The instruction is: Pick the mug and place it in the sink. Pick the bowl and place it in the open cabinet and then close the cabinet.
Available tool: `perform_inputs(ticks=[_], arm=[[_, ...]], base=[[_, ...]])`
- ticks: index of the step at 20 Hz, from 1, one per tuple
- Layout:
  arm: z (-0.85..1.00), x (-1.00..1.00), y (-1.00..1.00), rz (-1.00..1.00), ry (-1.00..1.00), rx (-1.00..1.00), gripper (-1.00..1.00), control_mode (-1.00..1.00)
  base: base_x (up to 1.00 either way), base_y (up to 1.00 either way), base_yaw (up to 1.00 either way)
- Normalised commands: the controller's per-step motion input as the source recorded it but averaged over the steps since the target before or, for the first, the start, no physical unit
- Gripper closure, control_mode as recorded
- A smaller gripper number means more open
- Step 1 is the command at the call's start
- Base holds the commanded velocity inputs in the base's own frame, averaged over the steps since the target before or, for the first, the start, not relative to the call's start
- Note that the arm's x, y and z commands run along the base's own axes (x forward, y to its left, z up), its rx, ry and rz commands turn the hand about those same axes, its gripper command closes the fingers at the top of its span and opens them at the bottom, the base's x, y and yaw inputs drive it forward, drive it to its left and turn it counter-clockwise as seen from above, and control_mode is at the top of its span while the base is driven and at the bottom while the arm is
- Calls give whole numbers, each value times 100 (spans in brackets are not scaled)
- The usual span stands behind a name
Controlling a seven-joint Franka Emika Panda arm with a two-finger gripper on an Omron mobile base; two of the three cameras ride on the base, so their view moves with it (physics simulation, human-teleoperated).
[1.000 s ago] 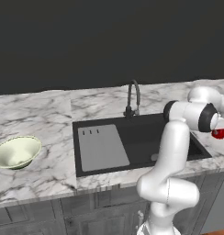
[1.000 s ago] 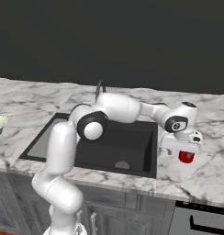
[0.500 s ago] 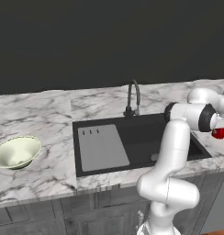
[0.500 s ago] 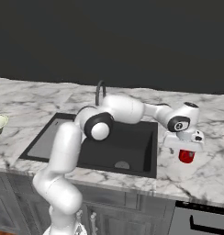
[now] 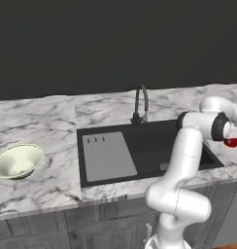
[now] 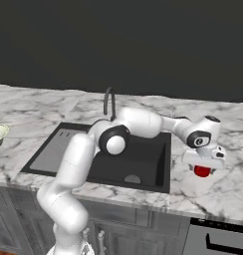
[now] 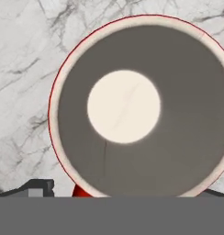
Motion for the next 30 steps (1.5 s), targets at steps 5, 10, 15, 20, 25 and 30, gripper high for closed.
perform_inputs(ticks=[5,10,15,20,25,30], arm=[[-14,11,-7,-4,0,0,-100,-100],[-7,12,-8,-3,0,0,-100,-100],[-23,0,5,-2,0,0,100,-100],[-26,0,2,-3,0,0,100,-100],[-22,0,0,-2,0,0,100,-100],[-2,0,18,5,0,-5,100,-100]], base=[[0,0,0],[0,0,0],[0,0,0],[0,0,0],[0,0,0],[0,0,0]])
